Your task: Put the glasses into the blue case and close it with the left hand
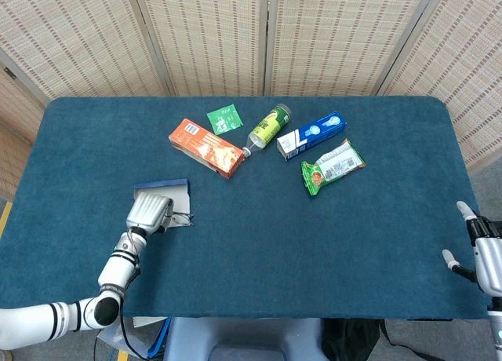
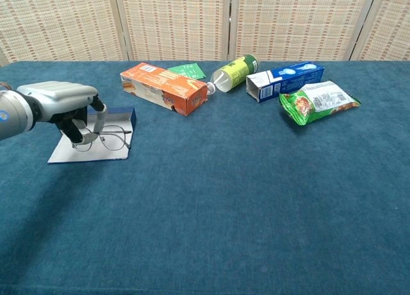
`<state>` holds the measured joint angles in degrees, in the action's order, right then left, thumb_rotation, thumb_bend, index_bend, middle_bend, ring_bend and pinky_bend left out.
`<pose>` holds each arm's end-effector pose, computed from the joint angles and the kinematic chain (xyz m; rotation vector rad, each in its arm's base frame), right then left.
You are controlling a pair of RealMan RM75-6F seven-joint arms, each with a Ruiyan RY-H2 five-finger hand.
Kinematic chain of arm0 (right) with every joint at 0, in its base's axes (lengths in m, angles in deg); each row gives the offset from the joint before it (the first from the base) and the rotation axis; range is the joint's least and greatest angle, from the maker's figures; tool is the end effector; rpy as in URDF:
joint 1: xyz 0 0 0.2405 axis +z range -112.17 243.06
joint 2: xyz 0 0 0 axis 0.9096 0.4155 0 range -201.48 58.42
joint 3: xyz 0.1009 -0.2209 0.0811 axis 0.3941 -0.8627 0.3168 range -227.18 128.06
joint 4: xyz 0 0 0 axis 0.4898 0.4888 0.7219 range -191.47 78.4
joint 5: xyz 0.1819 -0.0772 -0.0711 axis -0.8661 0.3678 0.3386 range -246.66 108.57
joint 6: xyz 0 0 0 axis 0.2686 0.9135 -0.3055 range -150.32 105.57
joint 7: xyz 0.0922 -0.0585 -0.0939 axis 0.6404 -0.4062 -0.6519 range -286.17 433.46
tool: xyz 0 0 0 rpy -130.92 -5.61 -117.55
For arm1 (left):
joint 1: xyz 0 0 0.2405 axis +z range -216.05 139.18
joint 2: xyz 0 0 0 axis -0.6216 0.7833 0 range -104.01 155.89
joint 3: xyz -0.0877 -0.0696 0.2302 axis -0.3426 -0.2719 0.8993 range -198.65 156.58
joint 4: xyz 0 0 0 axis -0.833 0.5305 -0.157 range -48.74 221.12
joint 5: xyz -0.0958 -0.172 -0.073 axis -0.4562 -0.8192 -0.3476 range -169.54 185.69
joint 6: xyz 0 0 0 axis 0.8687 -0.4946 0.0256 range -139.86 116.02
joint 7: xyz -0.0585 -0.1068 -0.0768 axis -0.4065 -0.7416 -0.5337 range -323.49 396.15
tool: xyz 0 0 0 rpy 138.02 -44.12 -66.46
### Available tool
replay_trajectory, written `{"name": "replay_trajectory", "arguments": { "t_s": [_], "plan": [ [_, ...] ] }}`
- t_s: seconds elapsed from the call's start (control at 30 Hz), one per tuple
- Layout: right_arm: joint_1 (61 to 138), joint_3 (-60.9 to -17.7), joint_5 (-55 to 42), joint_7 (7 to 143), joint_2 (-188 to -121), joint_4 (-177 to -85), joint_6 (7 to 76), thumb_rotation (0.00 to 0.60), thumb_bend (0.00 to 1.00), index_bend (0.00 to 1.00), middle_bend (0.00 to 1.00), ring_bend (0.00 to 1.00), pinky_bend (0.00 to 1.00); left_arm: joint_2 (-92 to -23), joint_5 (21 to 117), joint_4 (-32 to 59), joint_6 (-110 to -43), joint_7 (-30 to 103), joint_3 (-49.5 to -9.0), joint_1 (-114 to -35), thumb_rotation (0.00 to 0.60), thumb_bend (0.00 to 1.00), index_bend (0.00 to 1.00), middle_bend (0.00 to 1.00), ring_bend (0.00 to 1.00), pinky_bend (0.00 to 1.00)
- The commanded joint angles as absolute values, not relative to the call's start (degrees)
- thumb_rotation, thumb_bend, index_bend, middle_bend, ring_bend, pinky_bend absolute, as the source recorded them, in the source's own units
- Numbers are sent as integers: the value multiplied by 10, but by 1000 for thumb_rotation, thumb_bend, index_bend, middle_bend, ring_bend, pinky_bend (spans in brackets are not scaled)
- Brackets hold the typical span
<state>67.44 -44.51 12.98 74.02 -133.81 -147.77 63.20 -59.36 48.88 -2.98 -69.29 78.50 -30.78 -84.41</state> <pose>-0.3311 -0.1727 0.1825 1.2809 -0.8896 0.8363 -0.1681 0.3560 0.0016 -1.7914 -0.8907 -0.5787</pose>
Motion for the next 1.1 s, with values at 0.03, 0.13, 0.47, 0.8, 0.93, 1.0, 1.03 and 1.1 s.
{"name": "replay_trajectory", "arguments": {
  "t_s": [0.03, 0.13, 0.47, 0.8, 0.93, 1.0, 1.03, 1.1],
  "plan": [
    [673, -445, 130, 742, -1338, -1477, 633, 600, 251, 48, 169, 198, 320, -613, 456, 2, -686, 805, -315, -865, 600, 464, 647, 1000, 1000, 1000],
    [672, -446, 130, 743, -1338, -1476, 634, 600, 251, 49, 169, 198, 320, -621, 431, 22, -680, 815, -317, -876, 600, 464, 646, 1000, 1000, 1000],
    [669, -446, 130, 744, -1338, -1476, 637, 600, 251, 48, 169, 198, 320, -637, 383, 73, -674, 841, -311, -900, 600, 465, 645, 1000, 1000, 1000],
    [666, -447, 130, 743, -1336, -1479, 639, 600, 251, 48, 169, 198, 320, -650, 373, 114, -664, 831, -313, -910, 600, 465, 642, 1000, 1000, 1000],
    [665, -447, 130, 742, -1335, -1480, 640, 600, 251, 48, 169, 198, 320, -653, 370, 126, -661, 831, -312, -915, 600, 464, 614, 1000, 1000, 1000],
    [664, -447, 129, 742, -1335, -1479, 639, 600, 251, 48, 169, 199, 320, -656, 370, 130, -663, 828, -313, -915, 600, 460, 595, 1000, 1000, 1000],
    [664, -447, 129, 742, -1335, -1479, 639, 600, 251, 48, 169, 200, 320, -658, 371, 132, -666, 826, -314, -914, 600, 459, 585, 1000, 1000, 1000],
    [665, -447, 129, 742, -1335, -1479, 638, 600, 251, 48, 169, 201, 320, -661, 373, 134, -672, 824, -314, -914, 600, 456, 569, 1000, 1000, 1000]
  ]
}}
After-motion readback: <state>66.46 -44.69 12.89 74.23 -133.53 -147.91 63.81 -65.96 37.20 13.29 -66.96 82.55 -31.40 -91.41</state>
